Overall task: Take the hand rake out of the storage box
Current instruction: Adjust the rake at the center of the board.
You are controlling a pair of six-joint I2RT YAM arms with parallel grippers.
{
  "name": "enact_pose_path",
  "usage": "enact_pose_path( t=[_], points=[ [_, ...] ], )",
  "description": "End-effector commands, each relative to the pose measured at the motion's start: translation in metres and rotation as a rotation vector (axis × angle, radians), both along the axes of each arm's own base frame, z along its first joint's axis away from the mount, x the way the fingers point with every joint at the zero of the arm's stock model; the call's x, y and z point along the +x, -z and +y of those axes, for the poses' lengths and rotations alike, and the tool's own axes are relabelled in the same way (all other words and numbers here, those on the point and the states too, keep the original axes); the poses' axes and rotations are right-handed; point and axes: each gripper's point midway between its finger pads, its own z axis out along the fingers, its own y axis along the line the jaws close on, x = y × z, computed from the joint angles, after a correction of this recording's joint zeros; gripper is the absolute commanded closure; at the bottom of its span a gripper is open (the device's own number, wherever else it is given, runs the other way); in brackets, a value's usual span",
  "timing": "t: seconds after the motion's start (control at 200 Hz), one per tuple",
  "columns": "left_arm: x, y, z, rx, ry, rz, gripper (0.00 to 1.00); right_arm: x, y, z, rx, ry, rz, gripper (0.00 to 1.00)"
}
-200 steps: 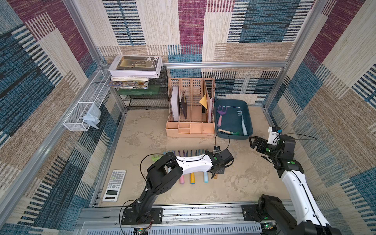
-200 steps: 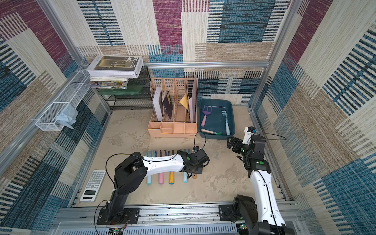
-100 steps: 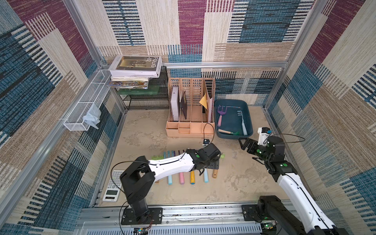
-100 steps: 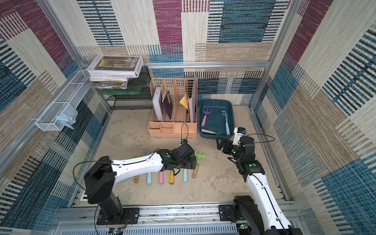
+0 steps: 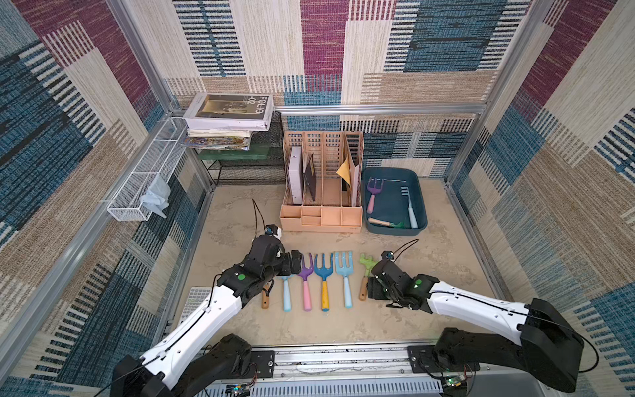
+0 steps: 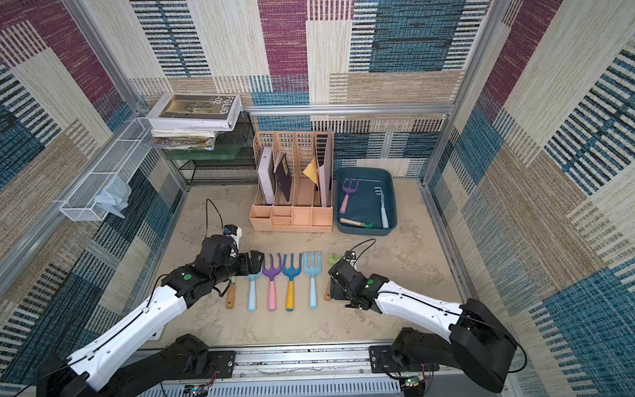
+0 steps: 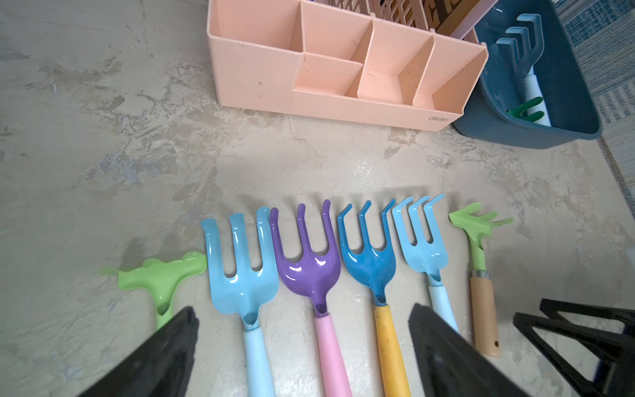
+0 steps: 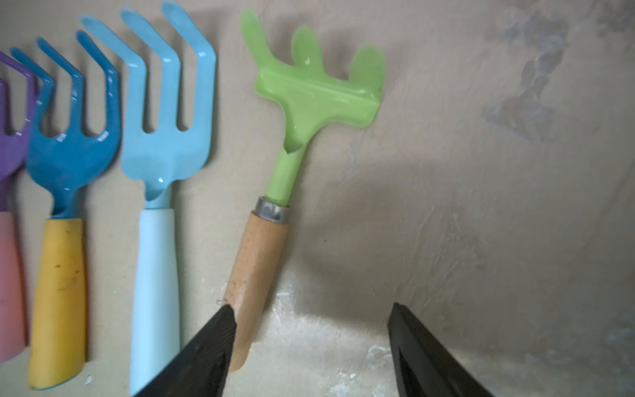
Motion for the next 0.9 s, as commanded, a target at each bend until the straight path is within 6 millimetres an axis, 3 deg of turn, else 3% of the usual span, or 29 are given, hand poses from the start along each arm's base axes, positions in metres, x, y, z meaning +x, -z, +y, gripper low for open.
enact_pose_path(
  t=[0.0, 0.225, 0.456, 0.656, 0.736, 0.896],
  points=[
    [-0.002, -0.009, -0.001, -0.038, 0.022, -0.044, 0.02, 0.001, 0.003, 0.008, 0.002, 0.020, 0.005, 0.29],
    [-0.004, -0.010, 0.009, -0.007, -0.007, -0.053, 0.03, 0.010, 0.003, 0.027, 0.000, -0.010, -0.013, 0.26],
    [-0.005, -0.011, 0.014, -0.003, -0.024, -0.069, 0.02, 0.019, 0.009, 0.029, -0.039, 0.003, -0.020, 0.28],
    [-0.006, -0.010, 0.015, -0.001, -0.028, -0.063, 0.02, 0.024, 0.021, 0.040, -0.073, -0.079, 0.005, 0.41],
    [-0.006, -0.011, 0.018, 0.006, -0.040, -0.069, 0.02, 0.028, 0.024, 0.038, -0.090, -0.107, 0.014, 0.51],
    [-0.006, -0.010, 0.019, 0.005, -0.041, -0.069, 0.02, 0.029, 0.024, 0.038, -0.057, -0.134, 0.009, 0.59]
  ],
)
